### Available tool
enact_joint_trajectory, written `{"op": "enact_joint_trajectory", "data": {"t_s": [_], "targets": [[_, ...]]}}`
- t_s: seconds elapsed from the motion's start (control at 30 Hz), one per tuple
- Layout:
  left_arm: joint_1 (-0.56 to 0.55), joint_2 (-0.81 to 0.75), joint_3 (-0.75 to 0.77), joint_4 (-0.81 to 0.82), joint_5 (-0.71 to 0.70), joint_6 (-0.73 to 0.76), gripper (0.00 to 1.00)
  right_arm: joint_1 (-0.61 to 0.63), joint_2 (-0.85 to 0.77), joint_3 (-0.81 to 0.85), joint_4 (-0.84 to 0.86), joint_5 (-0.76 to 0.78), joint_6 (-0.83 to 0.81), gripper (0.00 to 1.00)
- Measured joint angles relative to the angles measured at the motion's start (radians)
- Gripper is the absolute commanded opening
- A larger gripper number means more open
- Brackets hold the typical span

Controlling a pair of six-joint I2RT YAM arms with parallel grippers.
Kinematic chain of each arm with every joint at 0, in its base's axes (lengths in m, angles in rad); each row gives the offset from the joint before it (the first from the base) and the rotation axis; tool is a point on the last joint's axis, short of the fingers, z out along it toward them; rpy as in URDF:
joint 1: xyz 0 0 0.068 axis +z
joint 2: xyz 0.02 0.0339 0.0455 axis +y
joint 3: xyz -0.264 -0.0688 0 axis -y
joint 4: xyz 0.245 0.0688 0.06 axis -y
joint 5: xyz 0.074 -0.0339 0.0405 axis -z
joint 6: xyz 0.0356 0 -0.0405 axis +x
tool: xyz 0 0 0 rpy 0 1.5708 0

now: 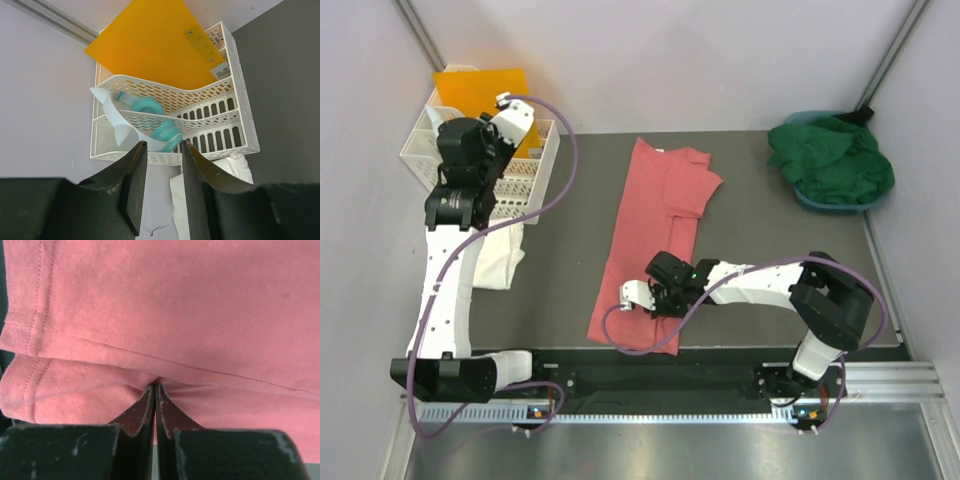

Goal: Fold and stack the t-shirts
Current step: Rotate the tshirt 90 degrees, then grab the bottom of the folded rectangular tshirt with right arm

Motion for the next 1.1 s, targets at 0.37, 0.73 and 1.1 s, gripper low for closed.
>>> {"op": "enact_joint_trajectory", "data": {"t_s": [0.37, 0.73, 1.1], "targets": [[-0.008, -0.026, -0.031, -0.001, -0.002, 0.021, 0.40, -0.021, -0.008, 0.040, -0.126, 0.022, 0.011, 0.36], [-0.026, -0.026, -0.093, -0.003, -0.003, 0.019, 0.40, 0.064, 0.086, 0.278, -0.251, 0.137, 0.099, 0.64], [-0.084, -0.026, -0.108, 0.000, -0.051, 0.091, 0.40, 0.309, 0.093, 0.212, -0.151, 0.250, 0.180, 0.68]]}}
